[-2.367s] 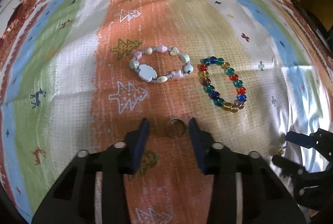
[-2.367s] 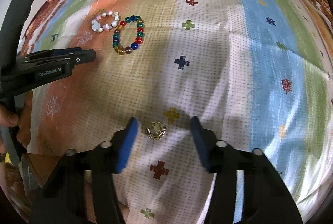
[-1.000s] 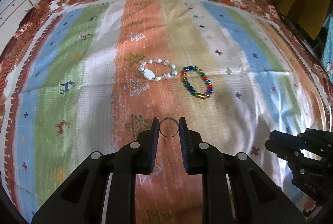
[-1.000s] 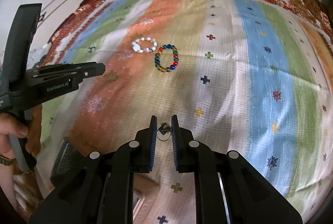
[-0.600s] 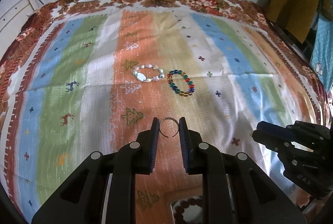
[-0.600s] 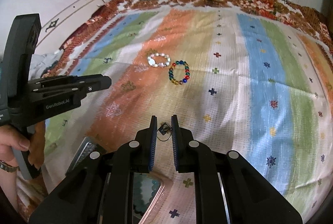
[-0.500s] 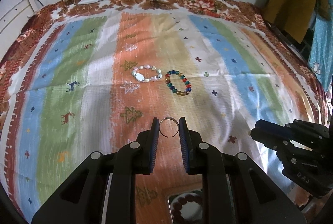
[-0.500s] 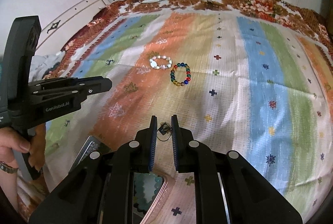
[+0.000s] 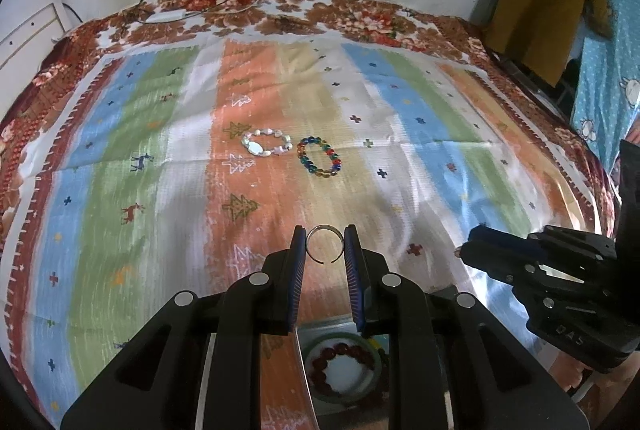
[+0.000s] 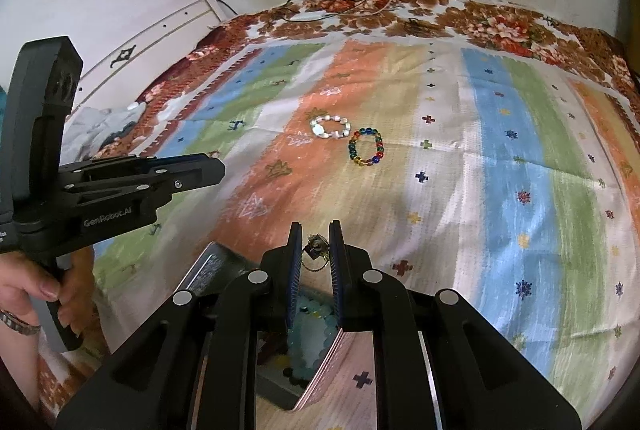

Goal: Organize jewelry
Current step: 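Carry the ring and earring over the tin box with both tools, then open both tools to drop the ring and earring into the tin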

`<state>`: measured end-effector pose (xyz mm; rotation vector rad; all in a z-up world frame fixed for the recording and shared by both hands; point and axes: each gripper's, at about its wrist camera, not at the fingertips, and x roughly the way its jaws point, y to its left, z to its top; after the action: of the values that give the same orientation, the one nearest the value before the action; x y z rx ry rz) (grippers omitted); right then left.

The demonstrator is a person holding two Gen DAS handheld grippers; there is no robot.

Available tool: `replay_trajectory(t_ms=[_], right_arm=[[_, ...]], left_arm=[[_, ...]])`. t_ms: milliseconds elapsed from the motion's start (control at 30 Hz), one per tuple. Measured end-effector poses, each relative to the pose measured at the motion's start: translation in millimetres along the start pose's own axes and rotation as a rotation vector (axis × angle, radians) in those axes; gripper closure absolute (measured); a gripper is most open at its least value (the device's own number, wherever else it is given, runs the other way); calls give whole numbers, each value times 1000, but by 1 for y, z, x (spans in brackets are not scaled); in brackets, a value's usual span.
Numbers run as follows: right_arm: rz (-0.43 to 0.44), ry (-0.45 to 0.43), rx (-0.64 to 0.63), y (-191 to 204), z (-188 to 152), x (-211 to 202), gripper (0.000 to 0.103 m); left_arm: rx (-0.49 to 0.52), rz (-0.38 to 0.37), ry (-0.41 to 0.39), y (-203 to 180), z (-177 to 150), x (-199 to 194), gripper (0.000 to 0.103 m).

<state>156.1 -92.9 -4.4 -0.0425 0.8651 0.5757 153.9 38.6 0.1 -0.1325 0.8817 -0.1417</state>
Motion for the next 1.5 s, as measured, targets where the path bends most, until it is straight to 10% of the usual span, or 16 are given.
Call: replay_trajectory(t_ms=[800,900,1500], right_arm=[[82,60,12,16,-28,-12,88],[79,59,28,14,-27,-13,70],[-6,35,20,5,-14,-2,60]], left_arm=[[18,-59,60,-20,-45,-15,80],[-8,-63,58,-15,-43,-16,74],[-86,42,34,21,-19,-1,61]])
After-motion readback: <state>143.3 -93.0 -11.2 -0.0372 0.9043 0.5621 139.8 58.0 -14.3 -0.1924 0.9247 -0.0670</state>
